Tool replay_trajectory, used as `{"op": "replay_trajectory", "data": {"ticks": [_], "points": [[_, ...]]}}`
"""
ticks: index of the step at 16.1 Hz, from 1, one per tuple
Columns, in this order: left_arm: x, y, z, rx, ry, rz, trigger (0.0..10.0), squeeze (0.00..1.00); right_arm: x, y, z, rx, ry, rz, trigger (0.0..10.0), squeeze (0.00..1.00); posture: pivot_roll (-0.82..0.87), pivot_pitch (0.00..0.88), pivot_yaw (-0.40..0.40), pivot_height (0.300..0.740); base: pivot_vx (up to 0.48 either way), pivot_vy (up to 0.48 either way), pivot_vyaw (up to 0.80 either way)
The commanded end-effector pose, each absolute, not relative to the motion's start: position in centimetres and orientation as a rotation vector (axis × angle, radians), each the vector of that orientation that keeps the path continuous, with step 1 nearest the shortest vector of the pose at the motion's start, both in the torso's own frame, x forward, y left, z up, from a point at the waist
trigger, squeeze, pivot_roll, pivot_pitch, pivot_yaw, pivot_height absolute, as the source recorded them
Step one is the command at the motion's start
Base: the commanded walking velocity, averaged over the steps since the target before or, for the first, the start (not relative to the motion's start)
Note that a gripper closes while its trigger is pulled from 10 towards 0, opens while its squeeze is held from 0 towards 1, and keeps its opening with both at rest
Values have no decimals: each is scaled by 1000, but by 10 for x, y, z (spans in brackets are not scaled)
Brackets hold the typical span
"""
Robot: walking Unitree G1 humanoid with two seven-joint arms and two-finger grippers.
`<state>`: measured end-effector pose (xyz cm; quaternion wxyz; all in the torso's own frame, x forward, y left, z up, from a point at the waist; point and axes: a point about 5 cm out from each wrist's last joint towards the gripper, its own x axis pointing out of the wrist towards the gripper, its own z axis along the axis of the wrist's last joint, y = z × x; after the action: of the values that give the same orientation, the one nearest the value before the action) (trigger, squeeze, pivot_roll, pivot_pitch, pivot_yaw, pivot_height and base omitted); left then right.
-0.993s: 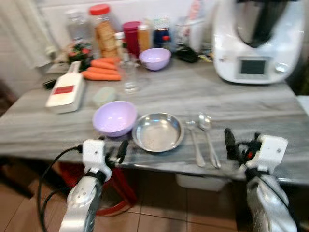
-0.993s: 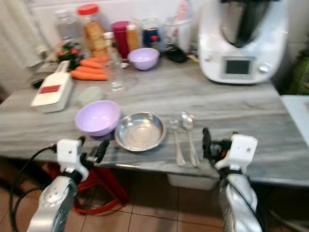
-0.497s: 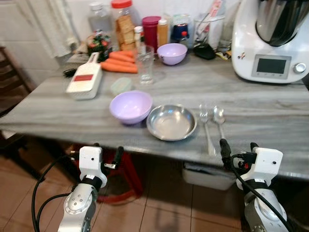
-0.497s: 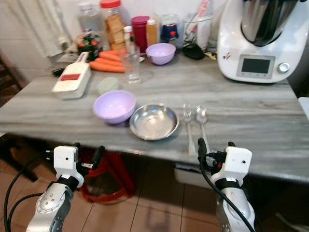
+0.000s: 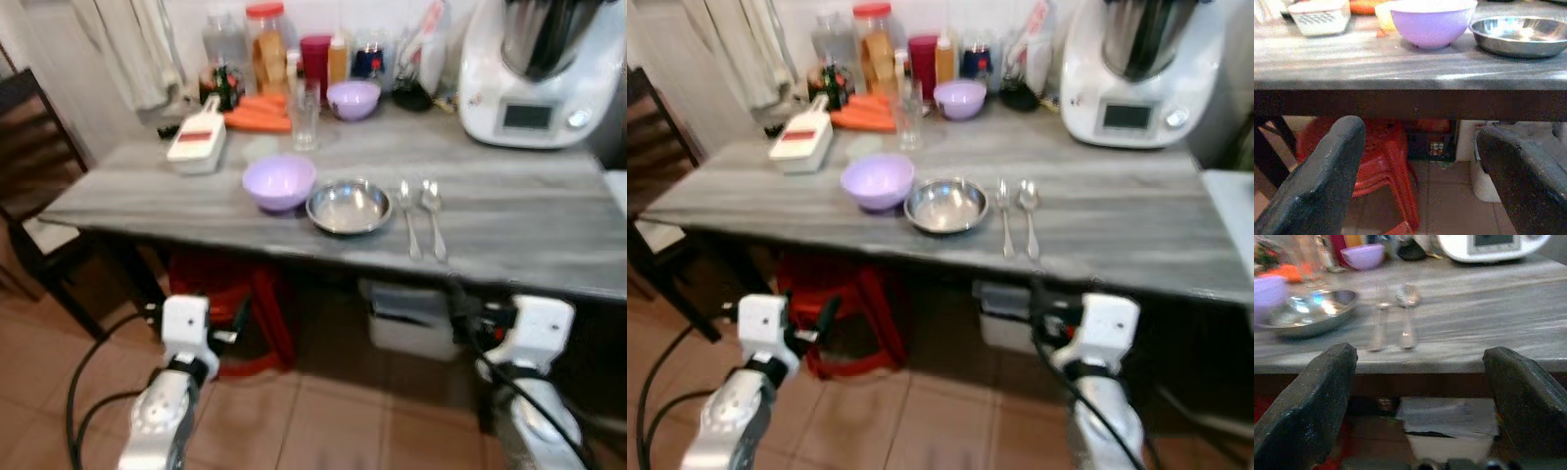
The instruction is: Setting the table
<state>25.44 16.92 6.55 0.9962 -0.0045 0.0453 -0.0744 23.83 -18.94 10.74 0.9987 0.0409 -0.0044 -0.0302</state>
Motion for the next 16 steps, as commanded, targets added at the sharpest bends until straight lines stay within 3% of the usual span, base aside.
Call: {"op": "replay_trajectory", "data": {"ticks": [1,11,16], "points": [[254,171,65,-6,95,-143,10000,0,240,-191,109,75,-11,-58,10000,0,-46,0,102,740,-307,0,0],[254,168,64,-3,94,-157,10000,0,244,-189,108,78,-5,-52,10000,0,-44,0,104,740,-320,0,0],[257,161,73,-46,52,-228,10000,0,247,-186,108,82,-7,-52,10000,0,-42,0,109,740,0,0,0]]}}
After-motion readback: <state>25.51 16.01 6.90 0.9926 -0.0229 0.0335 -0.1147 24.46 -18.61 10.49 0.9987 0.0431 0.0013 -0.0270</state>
